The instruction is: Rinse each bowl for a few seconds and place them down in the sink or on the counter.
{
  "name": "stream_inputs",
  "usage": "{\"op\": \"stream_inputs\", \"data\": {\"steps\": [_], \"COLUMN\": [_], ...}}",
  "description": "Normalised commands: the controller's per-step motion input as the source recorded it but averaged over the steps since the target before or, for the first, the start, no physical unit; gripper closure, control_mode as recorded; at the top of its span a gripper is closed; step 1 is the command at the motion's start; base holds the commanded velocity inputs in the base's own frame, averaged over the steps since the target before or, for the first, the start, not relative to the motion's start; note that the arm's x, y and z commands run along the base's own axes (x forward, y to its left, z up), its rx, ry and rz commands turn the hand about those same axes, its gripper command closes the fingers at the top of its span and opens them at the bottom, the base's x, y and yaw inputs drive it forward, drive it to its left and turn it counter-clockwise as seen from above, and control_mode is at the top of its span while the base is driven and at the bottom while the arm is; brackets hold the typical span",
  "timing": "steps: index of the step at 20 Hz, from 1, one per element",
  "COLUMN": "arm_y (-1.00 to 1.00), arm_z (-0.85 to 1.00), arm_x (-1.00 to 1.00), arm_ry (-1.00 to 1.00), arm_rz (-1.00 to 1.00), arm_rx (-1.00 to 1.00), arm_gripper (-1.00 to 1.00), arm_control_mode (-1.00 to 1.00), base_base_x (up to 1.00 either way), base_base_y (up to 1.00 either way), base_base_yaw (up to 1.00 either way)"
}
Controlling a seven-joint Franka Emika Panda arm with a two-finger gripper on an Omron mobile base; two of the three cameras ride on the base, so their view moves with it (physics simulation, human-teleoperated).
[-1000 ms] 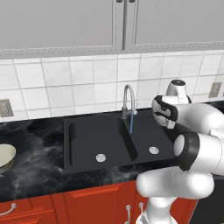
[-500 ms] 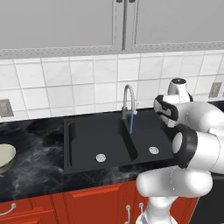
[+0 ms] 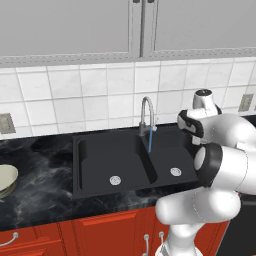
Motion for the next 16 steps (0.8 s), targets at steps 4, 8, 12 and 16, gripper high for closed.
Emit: {"op": "stream_inputs", "data": {"steps": [4, 8, 12, 16], "arm_y": [-0.24, -0.19, -0.20, -0.24], "arm_z": [0.00, 0.00, 0.00, 0.00], "arm_x": [0.06, 0.11, 0.16, 0.15], "arm_ry": [0.00, 0.00, 0.01, 0.03], "arm_rz": [-0.13, -0.09, -0.07, -0.05], "arm_rx": [-0.03, -0.04, -0.03, -0.01], "arm_gripper": [1.00, 1.00, 1.00, 1.00], "arm_control_mode": [-1.00, -1.00, -1.00, -1.00], "base_base_x": [0.00, 0.00, 0.00, 0.00], "base_base_y": [0.00, 0.00, 0.00, 0.00], "base_base_yaw": [0.00, 0.00, 0.00, 0.00]}}
